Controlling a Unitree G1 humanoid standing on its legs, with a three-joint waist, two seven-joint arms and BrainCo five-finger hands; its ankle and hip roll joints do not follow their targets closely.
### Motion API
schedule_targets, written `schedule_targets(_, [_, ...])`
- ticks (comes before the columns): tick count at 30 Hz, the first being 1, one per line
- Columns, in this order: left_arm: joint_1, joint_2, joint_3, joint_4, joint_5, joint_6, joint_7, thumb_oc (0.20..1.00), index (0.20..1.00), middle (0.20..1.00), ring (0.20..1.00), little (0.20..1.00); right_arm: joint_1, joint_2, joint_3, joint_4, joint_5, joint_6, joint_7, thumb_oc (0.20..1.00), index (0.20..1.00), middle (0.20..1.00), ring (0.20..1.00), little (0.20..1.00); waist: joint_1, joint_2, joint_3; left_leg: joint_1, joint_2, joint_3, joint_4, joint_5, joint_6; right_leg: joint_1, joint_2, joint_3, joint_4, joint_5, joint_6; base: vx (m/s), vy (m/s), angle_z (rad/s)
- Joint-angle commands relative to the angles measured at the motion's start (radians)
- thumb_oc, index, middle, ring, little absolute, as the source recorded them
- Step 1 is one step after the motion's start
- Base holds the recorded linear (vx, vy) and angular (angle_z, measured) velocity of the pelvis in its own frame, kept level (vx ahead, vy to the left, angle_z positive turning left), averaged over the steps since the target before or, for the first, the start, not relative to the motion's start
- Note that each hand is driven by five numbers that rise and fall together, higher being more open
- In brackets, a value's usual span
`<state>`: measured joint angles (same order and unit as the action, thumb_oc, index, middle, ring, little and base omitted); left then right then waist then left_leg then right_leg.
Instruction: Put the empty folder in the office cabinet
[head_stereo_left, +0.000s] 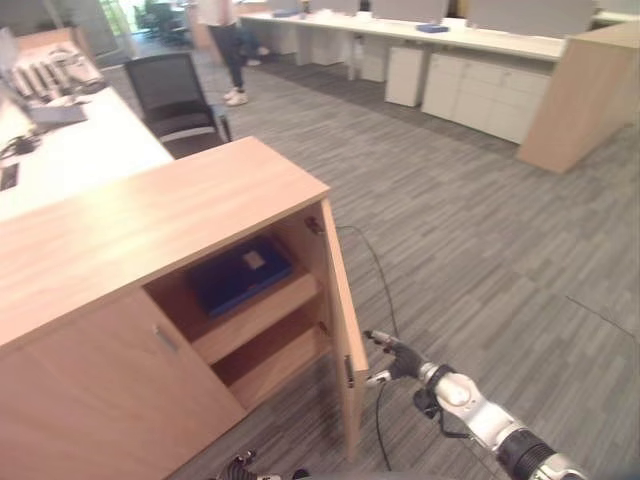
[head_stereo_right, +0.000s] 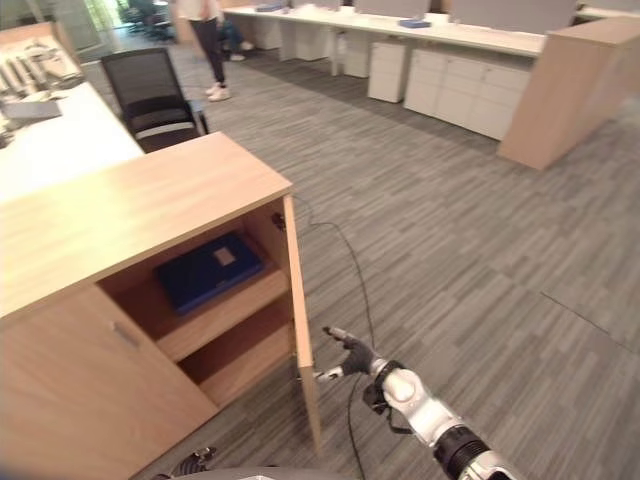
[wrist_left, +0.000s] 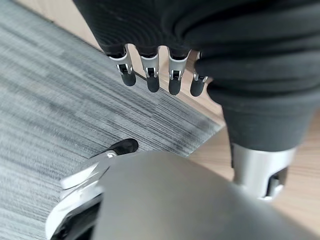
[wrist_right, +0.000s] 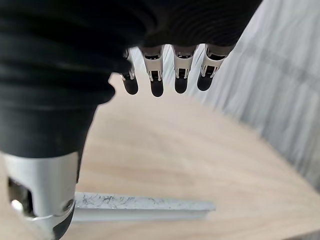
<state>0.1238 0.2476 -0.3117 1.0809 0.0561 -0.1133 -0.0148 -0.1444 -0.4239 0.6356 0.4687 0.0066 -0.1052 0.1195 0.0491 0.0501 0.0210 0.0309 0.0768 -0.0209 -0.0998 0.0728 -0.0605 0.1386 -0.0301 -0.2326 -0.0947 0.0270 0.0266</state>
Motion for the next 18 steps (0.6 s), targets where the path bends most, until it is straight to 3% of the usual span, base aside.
schedule_targets(1, [-0.080, 0.048, -0.016, 0.020, 0.012, -0.007, 0.022, 1.000, 1.000, 1.000, 1.000, 1.000, -0.141, 0.075, 0.017, 0.013, -0.001, -0.035, -0.025, 1.000, 1.000, 1.000, 1.000, 1.000, 0.062, -0.060, 0.103, -0.008, 0.037, -0.032, 0.032, -0.011, -0.078, -0.001, -0.113, -0.056, 0.013, -0.055, 0.113, -0.19, -0.075, 0.45])
schedule_targets(4, [-0.079, 0.055, -0.014, 0.006, 0.012, -0.005, 0.026, 1.000, 1.000, 1.000, 1.000, 1.000, -0.163, 0.092, 0.029, 0.009, 0.021, -0.038, -0.033, 1.000, 1.000, 1.000, 1.000, 1.000, 0.088, -0.067, 0.120, -0.068, 0.041, -0.052, 0.083, -0.008, -0.091, -0.003, -0.125, -0.104, 0.011, -0.055, 0.116, -0.11, -0.024, 0.73])
schedule_targets(6, [-0.085, 0.048, -0.032, -0.018, 0.031, 0.000, 0.029, 1.000, 1.000, 1.000, 1.000, 1.000, -0.177, 0.093, 0.033, 0.001, 0.044, -0.037, -0.052, 1.000, 1.000, 1.000, 1.000, 1.000, 0.096, -0.075, 0.144, -0.141, 0.091, 0.097, 0.186, -0.006, -0.091, 0.010, -0.157, -0.183, 0.009, -0.058, 0.120, -0.15, 0.063, 0.95])
schedule_targets(7, [-0.086, 0.048, -0.032, -0.018, 0.031, 0.001, 0.029, 1.000, 1.000, 1.000, 1.000, 1.000, -0.178, 0.093, 0.032, 0.001, 0.044, -0.037, -0.052, 1.000, 1.000, 1.000, 1.000, 1.000, 0.097, -0.076, 0.141, -0.148, 0.090, 0.098, 0.187, -0.002, -0.088, 0.005, -0.158, -0.183, 0.008, -0.052, 0.120, -0.11, 0.115, 1.43])
schedule_targets(8, [-0.079, 0.050, -0.045, -0.039, 0.053, 0.004, 0.022, 1.000, 1.000, 1.000, 1.000, 1.000, -0.194, 0.100, 0.026, 0.024, 0.046, -0.027, -0.066, 1.000, 1.000, 1.000, 1.000, 1.000, 0.084, -0.073, 0.128, -0.112, 0.156, 0.283, 0.189, -0.014, -0.082, 0.015, -0.165, -0.246, 0.013, -0.060, 0.123, -0.06, 0.131, 1.38])
schedule_targets(9, [-0.065, 0.052, -0.045, -0.045, 0.056, 0.002, 0.022, 1.000, 1.000, 1.000, 1.000, 1.000, -0.192, 0.103, 0.016, 0.029, 0.051, -0.022, -0.073, 1.000, 1.000, 1.000, 1.000, 1.000, 0.085, -0.070, 0.124, -0.110, 0.159, 0.301, 0.196, -0.009, -0.080, 0.025, -0.161, -0.251, 0.015, -0.063, 0.123, -0.05, 0.123, 1.49])
schedule_targets(15, [-0.036, 0.066, -0.046, 0.004, 0.091, 0.008, 0.014, 1.000, 1.000, 1.000, 1.000, 1.000, -0.186, 0.124, -0.084, 0.028, 0.117, -0.018, -0.121, 1.000, 1.000, 1.000, 1.000, 1.000, 0.125, -0.091, 0.095, -0.103, 0.088, 0.244, 0.153, -0.037, -0.039, 0.045, -0.205, -0.309, 0.099, -0.074, 0.130, 0.08, 0.150, 0.78])
schedule_targets(17, [-0.076, 0.072, -0.027, 0.047, 0.086, 0.023, 0.033, 1.000, 1.000, 1.000, 1.000, 1.000, -0.229, 0.136, -0.150, 0.090, 0.137, -0.006, -0.160, 1.000, 1.000, 1.000, 1.000, 1.000, 0.135, -0.105, 0.098, -0.081, 0.049, 0.229, 0.132, -0.065, -0.002, -0.009, -0.265, -0.318, 0.252, -0.065, 0.156, 0.10, 0.231, 0.83])
schedule_targets(18, [-0.080, 0.076, -0.025, 0.057, 0.079, 0.026, 0.036, 1.000, 1.000, 1.000, 1.000, 1.000, -0.253, 0.133, -0.175, 0.133, 0.143, -0.005, -0.176, 1.000, 1.000, 1.000, 1.000, 1.000, 0.134, -0.106, 0.101, -0.072, 0.039, 0.227, 0.129, -0.074, 0.011, -0.034, -0.291, -0.311, 0.319, -0.027, 0.179, 0.10, 0.215, 0.45])
